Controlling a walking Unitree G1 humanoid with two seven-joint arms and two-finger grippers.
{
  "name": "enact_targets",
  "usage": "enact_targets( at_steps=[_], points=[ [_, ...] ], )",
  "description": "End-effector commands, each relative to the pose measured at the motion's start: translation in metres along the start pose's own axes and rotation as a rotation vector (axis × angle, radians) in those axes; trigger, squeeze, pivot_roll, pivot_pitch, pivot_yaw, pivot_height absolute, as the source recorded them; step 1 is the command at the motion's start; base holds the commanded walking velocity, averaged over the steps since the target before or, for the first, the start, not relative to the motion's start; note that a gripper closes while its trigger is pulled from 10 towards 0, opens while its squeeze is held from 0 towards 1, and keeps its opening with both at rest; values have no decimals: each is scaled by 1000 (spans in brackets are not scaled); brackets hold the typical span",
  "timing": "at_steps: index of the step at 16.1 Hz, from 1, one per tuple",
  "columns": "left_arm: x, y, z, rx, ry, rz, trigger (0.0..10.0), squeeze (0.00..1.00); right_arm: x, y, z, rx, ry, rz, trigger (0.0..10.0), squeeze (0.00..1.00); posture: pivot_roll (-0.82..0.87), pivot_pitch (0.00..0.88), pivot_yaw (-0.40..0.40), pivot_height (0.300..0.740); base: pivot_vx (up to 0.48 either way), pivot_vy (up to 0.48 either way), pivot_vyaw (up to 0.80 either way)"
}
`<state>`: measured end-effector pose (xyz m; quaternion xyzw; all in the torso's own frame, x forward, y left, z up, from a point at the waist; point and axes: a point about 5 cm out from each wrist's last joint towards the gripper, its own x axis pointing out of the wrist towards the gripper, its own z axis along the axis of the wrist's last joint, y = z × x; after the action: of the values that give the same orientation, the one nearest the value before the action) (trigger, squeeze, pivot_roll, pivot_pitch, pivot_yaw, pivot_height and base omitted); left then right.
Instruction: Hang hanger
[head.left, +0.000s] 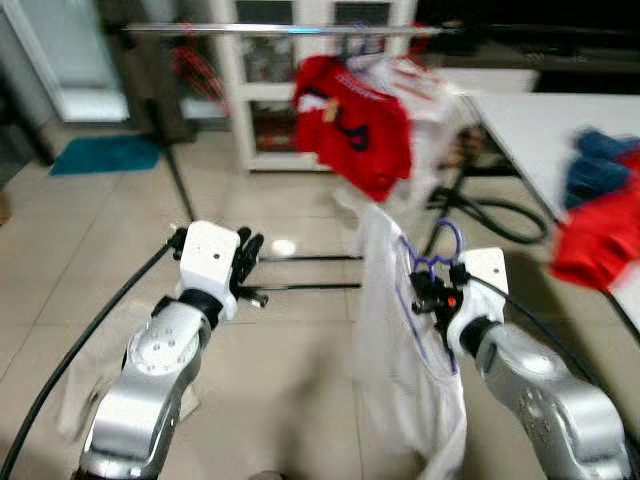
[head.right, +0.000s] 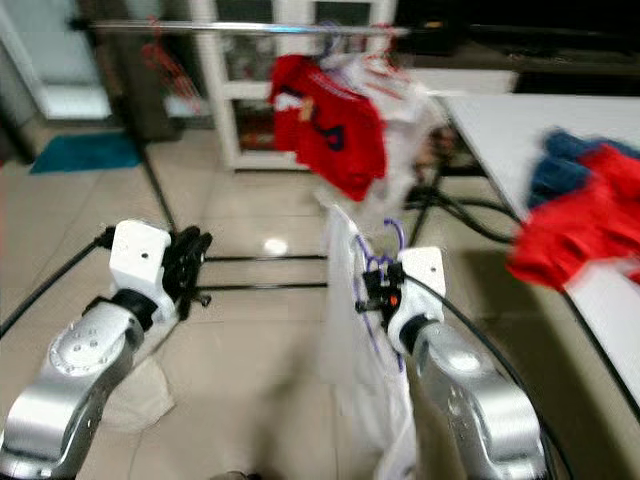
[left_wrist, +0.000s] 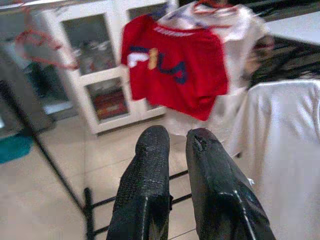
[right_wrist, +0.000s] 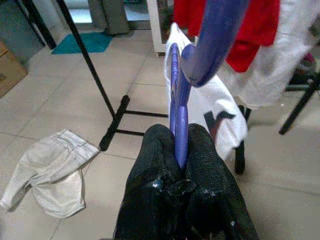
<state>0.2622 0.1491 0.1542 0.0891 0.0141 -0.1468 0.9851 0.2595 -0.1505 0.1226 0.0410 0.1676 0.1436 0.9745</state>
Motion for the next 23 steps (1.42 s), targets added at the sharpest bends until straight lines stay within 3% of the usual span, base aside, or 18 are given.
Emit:
enact_targets(
  at_steps=[1,8,10,12,14,17,21,22,23],
  points=[
    [2,-1,2,7,-14,7,10000,0,5,-2,14,9,-96,-54,10000,0,101,35,17,740,364,0,0],
    [10,5,6,3,-49,26,10000,0,12,3,24,-26,-144,-46,10000,0,103,40,10,740,413,0,0],
    [9,5,5,-8,-47,31,10000,0,11,5,23,-83,-135,-34,10000,0,102,35,10,740,439,0,0],
    [8,5,3,-13,-45,33,10000,0,11,2,23,-81,-134,-53,10000,0,103,33,8,740,437,0,800],
    [7,8,1,-38,-56,65,10000,0,9,-10,23,-15,-174,-140,10000,0,102,25,7,740,439,0,0],
    [7,9,1,-38,-63,73,10000,0,4,-15,20,-70,-174,-152,10000,0,98,18,13,740,436,0,0],
    [9,9,2,-46,-70,59,10000,0,0,-20,16,-58,-181,-179,10000,0,99,11,19,740,428,0,0],
    [9,9,2,-56,-68,60,10000,663,0,-20,16,-58,-182,-180,10000,0,100,11,18,740,409,0,0],
    [10,8,2,-129,-44,50,10000,1000,0,-20,16,-58,-186,-180,10000,0,101,11,19,740,368,0,0]
  ],
)
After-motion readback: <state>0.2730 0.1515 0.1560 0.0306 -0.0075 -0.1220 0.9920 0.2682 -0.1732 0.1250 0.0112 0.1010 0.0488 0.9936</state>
